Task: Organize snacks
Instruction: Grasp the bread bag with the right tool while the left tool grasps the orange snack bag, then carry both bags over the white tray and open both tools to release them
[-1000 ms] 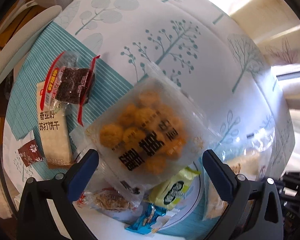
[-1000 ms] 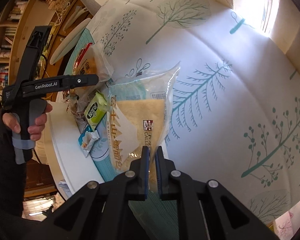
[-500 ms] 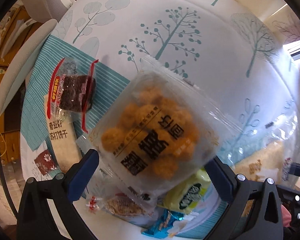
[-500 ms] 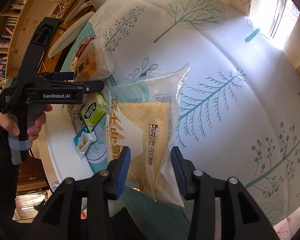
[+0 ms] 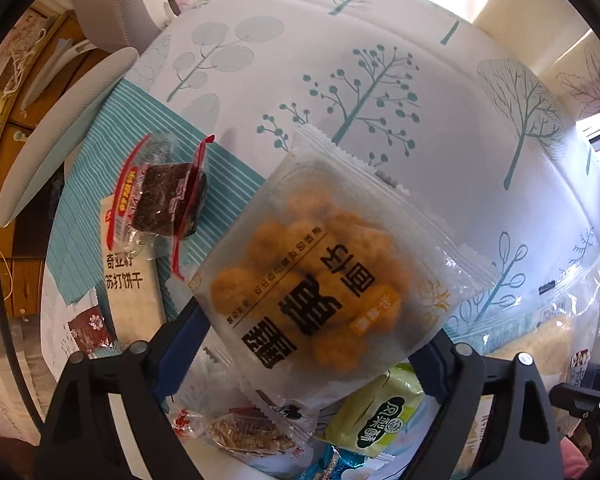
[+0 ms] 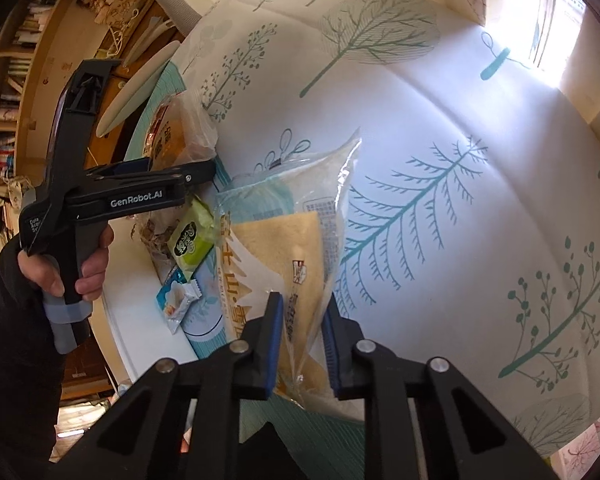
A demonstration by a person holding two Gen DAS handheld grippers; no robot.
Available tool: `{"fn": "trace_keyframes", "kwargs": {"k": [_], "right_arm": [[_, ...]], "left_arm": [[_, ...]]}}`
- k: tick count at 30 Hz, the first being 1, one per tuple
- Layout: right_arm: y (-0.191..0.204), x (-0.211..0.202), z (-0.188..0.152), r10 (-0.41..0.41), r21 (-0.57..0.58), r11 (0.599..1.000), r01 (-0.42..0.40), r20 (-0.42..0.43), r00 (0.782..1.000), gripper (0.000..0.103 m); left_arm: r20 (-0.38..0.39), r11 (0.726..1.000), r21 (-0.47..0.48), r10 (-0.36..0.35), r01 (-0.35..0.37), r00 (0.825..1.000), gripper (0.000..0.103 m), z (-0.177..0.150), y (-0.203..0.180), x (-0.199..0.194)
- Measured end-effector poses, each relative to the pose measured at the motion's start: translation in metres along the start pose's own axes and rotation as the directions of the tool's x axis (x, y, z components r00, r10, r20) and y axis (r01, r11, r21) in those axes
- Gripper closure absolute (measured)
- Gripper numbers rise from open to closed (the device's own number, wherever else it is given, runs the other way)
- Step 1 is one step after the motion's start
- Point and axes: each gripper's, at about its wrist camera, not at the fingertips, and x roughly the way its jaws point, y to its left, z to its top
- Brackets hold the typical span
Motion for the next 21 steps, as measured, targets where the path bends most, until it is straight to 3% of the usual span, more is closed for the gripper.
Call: {"fn": "trace_keyframes", "kwargs": {"k": [7,21], "right_arm": [[0.011,-0.013,-0.004,-0.006,-0.05,0.999,0.008,0.028,1.0,0.088],[0.039,-0.047,-0.038,0.029,-0.115,0.993,-0.015,0.115,0.993,0.089]], "left_arm": [[-0.018,0.995,-0.07,-0.076,0.074,0.997,0.018,-0.015,0.007,-0.012],[0.112,0.976,-0.175,-0.108,0.127,0.988,0.018,-0.068,0.038,-0.113]]}}
